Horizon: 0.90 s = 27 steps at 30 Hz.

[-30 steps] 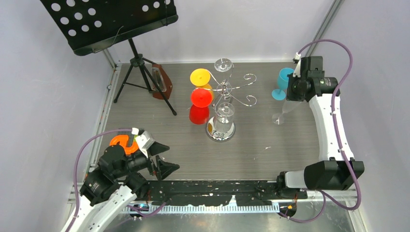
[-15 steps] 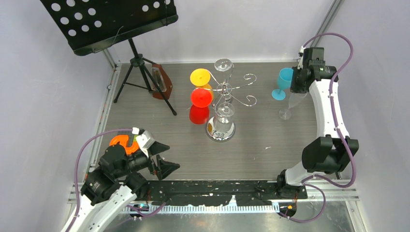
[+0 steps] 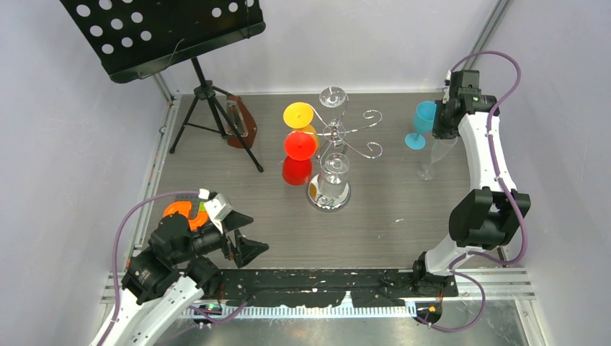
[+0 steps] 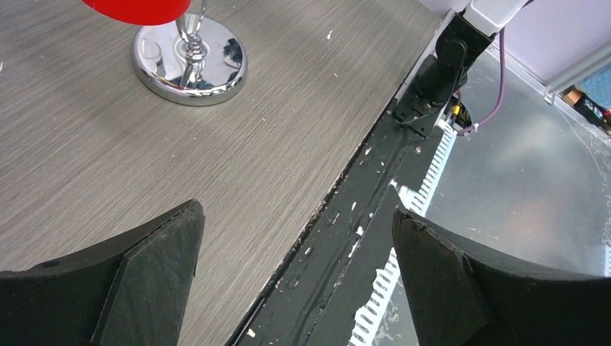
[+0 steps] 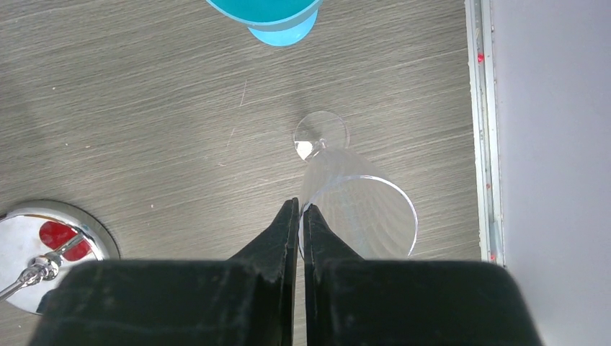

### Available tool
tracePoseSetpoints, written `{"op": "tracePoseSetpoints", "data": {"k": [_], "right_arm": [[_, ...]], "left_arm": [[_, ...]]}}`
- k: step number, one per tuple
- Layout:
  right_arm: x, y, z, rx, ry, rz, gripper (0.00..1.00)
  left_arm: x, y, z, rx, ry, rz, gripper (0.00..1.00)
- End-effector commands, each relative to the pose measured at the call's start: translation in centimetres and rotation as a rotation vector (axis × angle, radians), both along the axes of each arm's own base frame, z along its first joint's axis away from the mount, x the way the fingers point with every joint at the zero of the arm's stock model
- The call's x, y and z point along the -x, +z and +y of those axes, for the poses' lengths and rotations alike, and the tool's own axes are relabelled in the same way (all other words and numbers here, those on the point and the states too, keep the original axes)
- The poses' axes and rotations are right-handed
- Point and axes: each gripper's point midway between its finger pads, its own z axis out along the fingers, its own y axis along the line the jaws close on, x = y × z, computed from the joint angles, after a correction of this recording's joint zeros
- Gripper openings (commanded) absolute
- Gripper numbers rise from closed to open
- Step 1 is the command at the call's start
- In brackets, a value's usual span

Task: Take the wine glass off the wine glass rack
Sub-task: Place the wine glass at the center of the board.

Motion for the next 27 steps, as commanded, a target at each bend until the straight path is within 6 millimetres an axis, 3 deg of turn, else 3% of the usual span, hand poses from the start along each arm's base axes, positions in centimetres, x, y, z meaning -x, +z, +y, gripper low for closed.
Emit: {"op": "tracePoseSetpoints", "data": {"k": [1, 13, 22, 27], "right_arm": [[-1.6, 1.6, -0.6, 0.016, -0.022, -0.077, 0.05], [-1.8, 1.1, -0.5, 0.007, -0.017, -0.076, 0.14], [-1.6, 1.4, -0.5, 0.011, -0.022, -0.088, 0.32], [-1.5, 3.0, -0.5, 0.011, -0.029, -0.131, 0.43]], "left_arm": [[-0.7, 0.6, -0.2, 0.013, 0.013, -0.032, 1.00], [-0.8, 0.4, -0.2, 0.009, 0.018, -0.024, 1.00], [-0.8, 0.3, -0.2, 0.008, 0.019, -0.016, 1.00], [-0.9, 0.5, -0.2, 0.009, 0.025, -0.022, 1.00]]}}
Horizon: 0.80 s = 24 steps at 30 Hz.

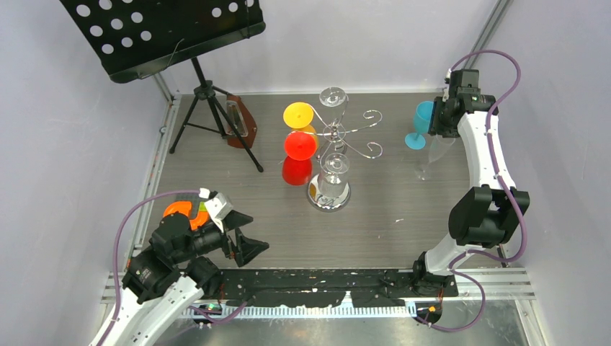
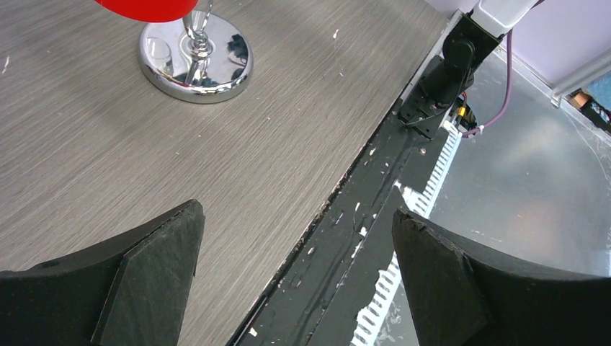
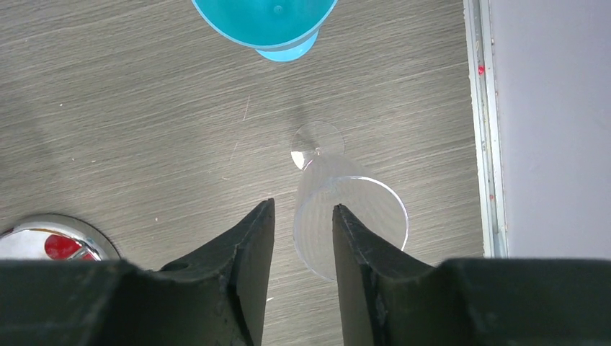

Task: Take the wine glass off the wine glass rack
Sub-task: Place the wine glass at the center of the board, then pick up the wine glass from the wine rack.

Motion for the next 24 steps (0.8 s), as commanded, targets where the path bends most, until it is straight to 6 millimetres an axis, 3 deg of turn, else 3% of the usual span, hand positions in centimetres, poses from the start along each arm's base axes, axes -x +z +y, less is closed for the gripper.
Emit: {"op": "tracePoseSetpoints", "data": {"k": [1, 7, 13, 24], "right_arm": [[-0.4, 3.8, -0.1, 0.002, -0.020, -0.123, 0.44], [-0.3, 8.3, 2.1, -0.088, 0.038, -0.263, 0.50], [1.4, 12.0, 4.7, -0.179, 0.114, -0.391, 0.52], [5.6, 16.4, 9.2, -0.335, 0.235, -0.551, 0.58]], "left_arm": [[-0.6, 0.7, -0.2, 0.016, 0.012, -0.029, 1.00], [-1.0, 1.0, -0.2, 0.013, 0.033, -0.015, 1.00], [-1.5, 2.3, -0.4, 0.038, 0.052, -0.010, 1.00], [-3.6, 6.6, -0.9, 0.081, 0.143, 0.031, 0.99]]}}
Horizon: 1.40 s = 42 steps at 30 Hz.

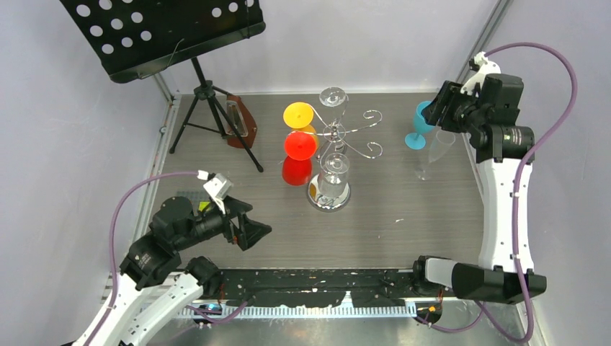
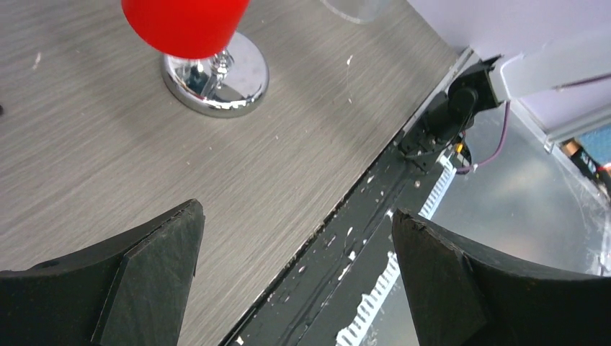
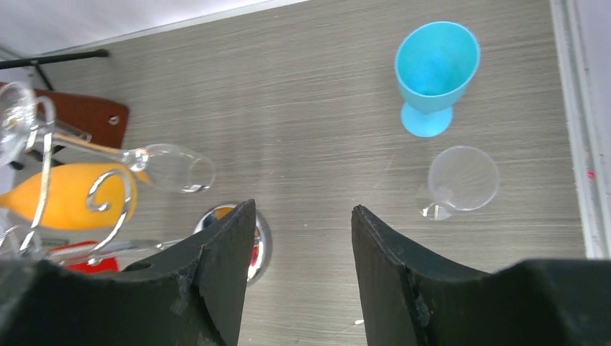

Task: Take the wine glass off the wine glass rack
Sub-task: Pick up the wine glass from the wine rack.

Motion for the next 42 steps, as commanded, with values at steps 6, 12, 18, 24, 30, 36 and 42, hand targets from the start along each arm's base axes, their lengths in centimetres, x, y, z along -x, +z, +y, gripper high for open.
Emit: {"op": "tracePoseSetpoints", "data": {"k": [6, 12, 18, 24, 30, 36, 42], "right_arm": [[3.5, 4.0, 4.4, -0.129, 0.135, -0.179, 0.58], [5.9, 4.9, 6.6, -0.144, 0.213, -0.240, 0.59], [7.2, 5.4, 6.8, -0.085, 0.234, -0.277, 0.61], [8.6, 6.4, 8.4, -0.089, 0.298, -0.326, 0.61], [9.1, 6.5, 8.6, -0.035, 0.308, -0.346, 0.62], [9.6, 6.6, 8.5, 0.009, 0.303, -0.362, 0.62], [9.8, 6.3, 8.5, 0.017, 0.304, -0.368, 0.62]], "left_arm": [[-2.6, 8.5, -1.4, 0.173, 0.091, -0.019, 1.00], [-3.9, 12.6, -2.8, 0.293, 0.108, 0.000, 1.00], [-6.0, 14.5, -4.9, 0.374, 0.107, 0.079, 1.00], [-8.8, 14.6, -6.0, 0.417, 0.137, 0.152, 0.98], [-11.0, 13.5, -7.2, 0.430, 0.135, 0.233, 0.89], [-11.8, 13.6, -7.7, 0.436, 0.131, 0.247, 0.77], [-12.4, 13.3, -8.4, 0.437, 0.114, 0.278, 0.61]]}}
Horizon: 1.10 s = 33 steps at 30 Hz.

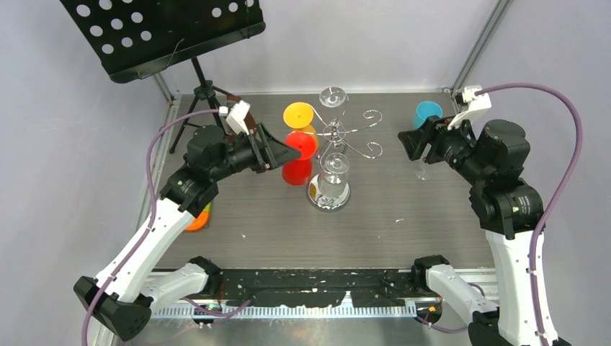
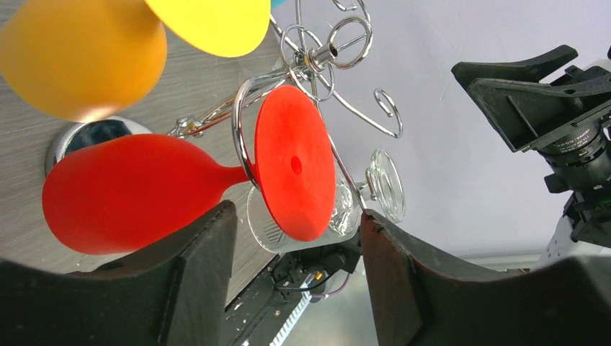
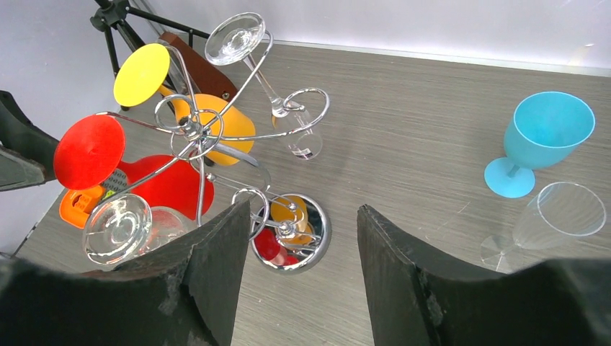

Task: Take the wine glass off the wine glass rack
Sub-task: Pick up the wine glass from the wine rack.

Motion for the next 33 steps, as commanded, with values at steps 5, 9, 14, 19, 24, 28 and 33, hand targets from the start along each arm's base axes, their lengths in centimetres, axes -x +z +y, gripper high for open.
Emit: {"op": "tracePoseSetpoints", "data": {"k": [5, 9, 14, 19, 24, 28, 33], "right_arm": [[0.2, 1.0, -0.7, 0.027, -0.032, -0.073, 0.63], [0.2, 1.0, -0.6, 0.027, -0.031, -0.073, 0.63], [0.3, 1.2, -0.6, 0.024, -0.029, -0.077, 0.63], [0.3, 1.2, -0.6, 0.021, -0.027, -0.079, 0.63], [0.5, 1.3, -0.6, 0.020, -0.027, -0.081, 0.63], [0.6, 1.4, -0.6, 0.019, -0.026, -0.083, 0.63], [0.5, 1.3, -0.5, 0.015, -0.024, -0.080, 0.63]], "left_arm": [[-0.6, 3.4, -0.7, 0.081, -0.034, -0.070, 0.48], [-0.6, 3.6, -0.9, 0.089, -0.045, -0.071, 0.36], [-0.4, 3.8, -0.9, 0.093, -0.053, -0.077, 0.25], [-0.1, 4.0, -0.8, 0.096, -0.062, -0.082, 0.13], [0.3, 4.4, -0.7, 0.103, -0.069, -0.090, 0.01], [0.5, 4.6, -0.6, 0.106, -0.073, -0.092, 0.00], [0.8, 5.1, -0.4, 0.111, -0.077, -0.097, 0.00]]}}
